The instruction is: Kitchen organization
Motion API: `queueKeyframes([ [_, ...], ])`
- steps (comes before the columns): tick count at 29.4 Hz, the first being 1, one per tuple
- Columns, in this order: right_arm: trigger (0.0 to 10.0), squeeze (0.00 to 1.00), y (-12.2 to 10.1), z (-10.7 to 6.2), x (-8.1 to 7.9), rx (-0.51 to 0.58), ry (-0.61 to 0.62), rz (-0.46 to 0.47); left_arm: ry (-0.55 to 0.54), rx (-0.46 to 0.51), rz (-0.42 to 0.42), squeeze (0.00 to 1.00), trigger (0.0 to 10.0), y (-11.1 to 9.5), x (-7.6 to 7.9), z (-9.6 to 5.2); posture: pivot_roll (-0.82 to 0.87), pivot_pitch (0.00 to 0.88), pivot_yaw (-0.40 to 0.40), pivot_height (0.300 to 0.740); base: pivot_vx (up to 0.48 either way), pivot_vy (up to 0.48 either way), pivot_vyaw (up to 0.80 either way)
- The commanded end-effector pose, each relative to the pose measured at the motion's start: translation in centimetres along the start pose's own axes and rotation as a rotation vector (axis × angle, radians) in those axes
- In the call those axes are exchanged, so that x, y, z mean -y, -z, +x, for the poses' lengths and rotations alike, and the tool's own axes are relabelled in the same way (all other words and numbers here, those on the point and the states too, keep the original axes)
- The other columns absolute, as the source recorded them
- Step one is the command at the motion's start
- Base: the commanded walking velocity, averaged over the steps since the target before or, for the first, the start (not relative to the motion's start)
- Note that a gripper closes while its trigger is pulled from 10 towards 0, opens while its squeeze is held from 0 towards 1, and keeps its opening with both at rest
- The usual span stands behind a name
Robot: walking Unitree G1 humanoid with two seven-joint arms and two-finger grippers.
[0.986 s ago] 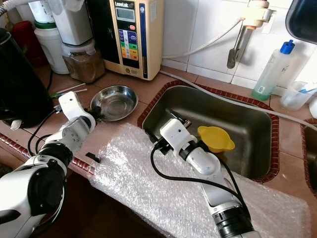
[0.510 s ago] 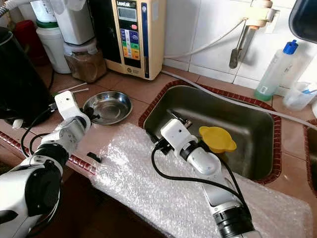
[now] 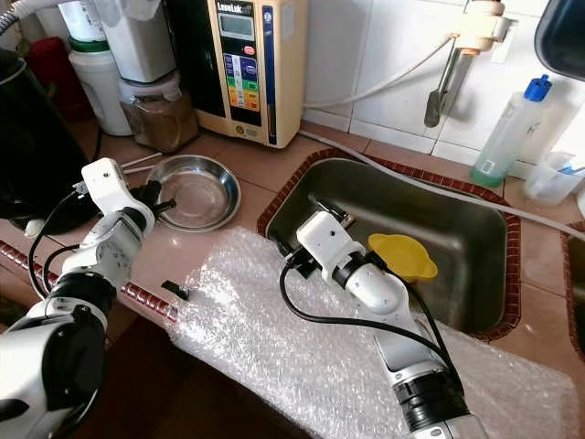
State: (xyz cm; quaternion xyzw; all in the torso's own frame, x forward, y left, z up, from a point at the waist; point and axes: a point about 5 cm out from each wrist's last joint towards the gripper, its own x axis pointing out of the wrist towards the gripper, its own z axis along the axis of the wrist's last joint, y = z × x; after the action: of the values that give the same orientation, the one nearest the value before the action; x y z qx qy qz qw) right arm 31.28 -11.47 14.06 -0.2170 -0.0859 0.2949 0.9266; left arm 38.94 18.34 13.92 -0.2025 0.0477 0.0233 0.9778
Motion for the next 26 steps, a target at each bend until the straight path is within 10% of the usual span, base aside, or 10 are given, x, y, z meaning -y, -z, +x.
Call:
queueKeyframes([
  [1, 10.0, 0.97, -0.4, 0.3, 0.6, 0.015, 0.008, 0.015, 0.049, 0.066, 0.004, 0.0, 0.0, -1.0, 0.6, 0.0, 0.03, 0.0, 0.029, 0.74, 0.0, 0.0, 0.0],
  [5, 10.0, 0.78, -0.5, 0.5, 0.9, 0.023, 0.021, 0.057, 0.133, 0.149, 0.018, 0.0, 0.0, -1.5, 1.8, -0.2, 0.03, 0.0, 0.026, 0.74, 0.0, 0.0, 0.0],
  [6, 10.0, 0.57, -0.5, 0.6, 1.1, 0.025, 0.03, 0.072, 0.152, 0.183, 0.026, 0.0, 0.0, -1.9, 2.1, -0.3, 0.03, 0.0, 0.024, 0.74, 0.0, 0.0, 0.0],
  [7, 10.0, 0.0, -0.6, 0.8, 1.4, 0.029, 0.041, 0.097, 0.181, 0.216, 0.039, 0.0, 0.0, -2.2, 2.5, -0.4, 0.03, 0.0, 0.022, 0.74, 0.0, 0.0, 0.0],
  [26, 10.0, 0.0, -3.2, 3.2, 3.6, 0.17, 0.148, 0.46, 0.436, 0.294, 0.134, 0.0, 0.0, -1.3, 7.6, -1.8, 0.04, 0.0, 0.016, 0.74, 0.0, 0.0, 0.0],
])
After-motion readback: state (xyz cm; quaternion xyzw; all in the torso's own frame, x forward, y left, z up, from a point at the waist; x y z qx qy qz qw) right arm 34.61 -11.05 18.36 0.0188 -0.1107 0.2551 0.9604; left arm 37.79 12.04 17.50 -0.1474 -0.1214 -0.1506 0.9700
